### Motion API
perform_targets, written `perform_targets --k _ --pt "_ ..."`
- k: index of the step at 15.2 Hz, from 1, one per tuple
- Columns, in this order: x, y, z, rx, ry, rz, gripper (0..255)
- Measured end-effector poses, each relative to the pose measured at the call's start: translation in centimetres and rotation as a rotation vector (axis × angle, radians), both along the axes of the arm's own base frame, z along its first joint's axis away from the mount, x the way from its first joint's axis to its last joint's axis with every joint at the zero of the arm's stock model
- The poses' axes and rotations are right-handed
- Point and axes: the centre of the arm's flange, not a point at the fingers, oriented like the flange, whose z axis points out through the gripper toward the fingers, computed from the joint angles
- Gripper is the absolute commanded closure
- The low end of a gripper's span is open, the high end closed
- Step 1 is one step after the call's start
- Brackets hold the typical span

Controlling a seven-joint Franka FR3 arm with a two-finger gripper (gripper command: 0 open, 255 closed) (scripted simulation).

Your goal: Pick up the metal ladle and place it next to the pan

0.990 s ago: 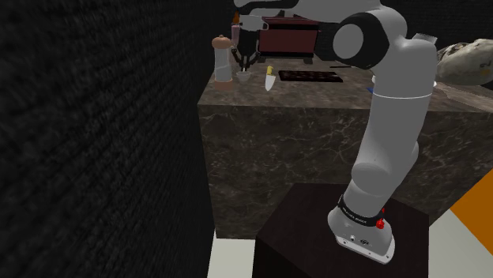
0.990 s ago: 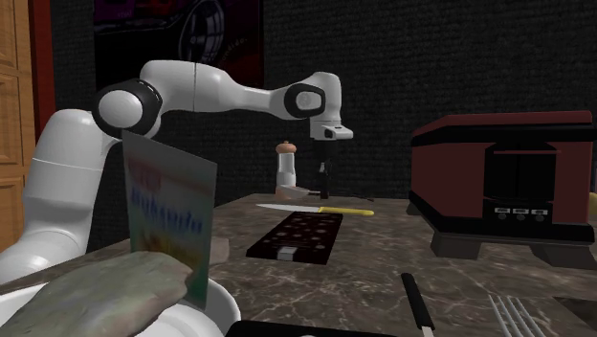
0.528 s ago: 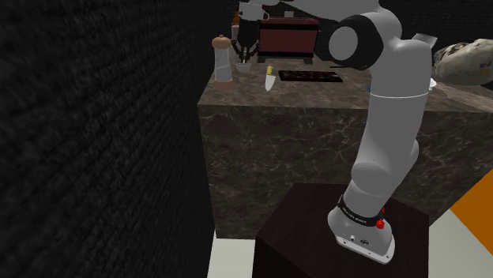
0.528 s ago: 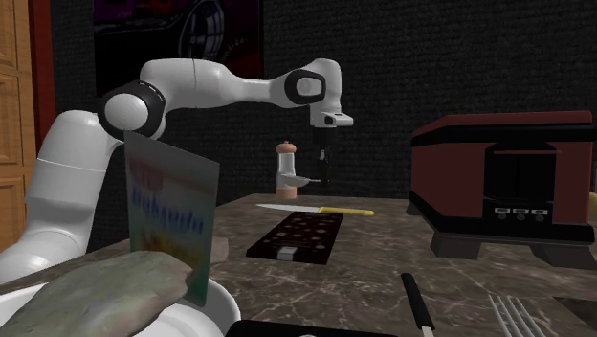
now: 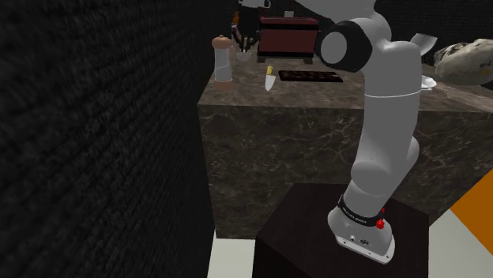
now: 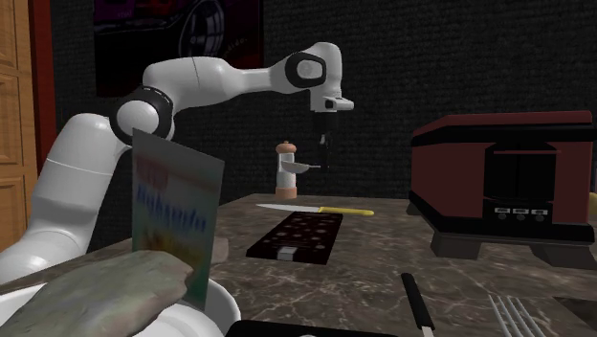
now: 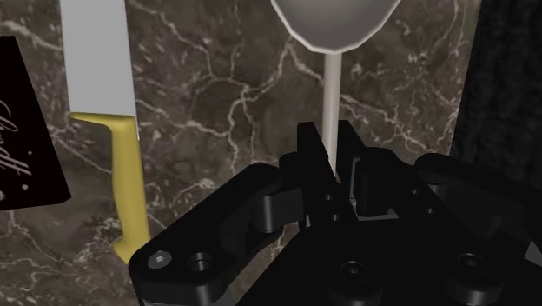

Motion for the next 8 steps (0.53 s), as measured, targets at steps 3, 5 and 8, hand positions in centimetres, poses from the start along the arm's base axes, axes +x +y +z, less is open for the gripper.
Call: perform_targets --k 3,5,8 --pt "0.0 0.1 1.6 0.0 0.0 0.0 255" --pt "0.1 0.1 2.6 0.0 0.0 0.0 255" --pt "-1.6 -0.5 3.6 0.0 0.002 0.001 255"
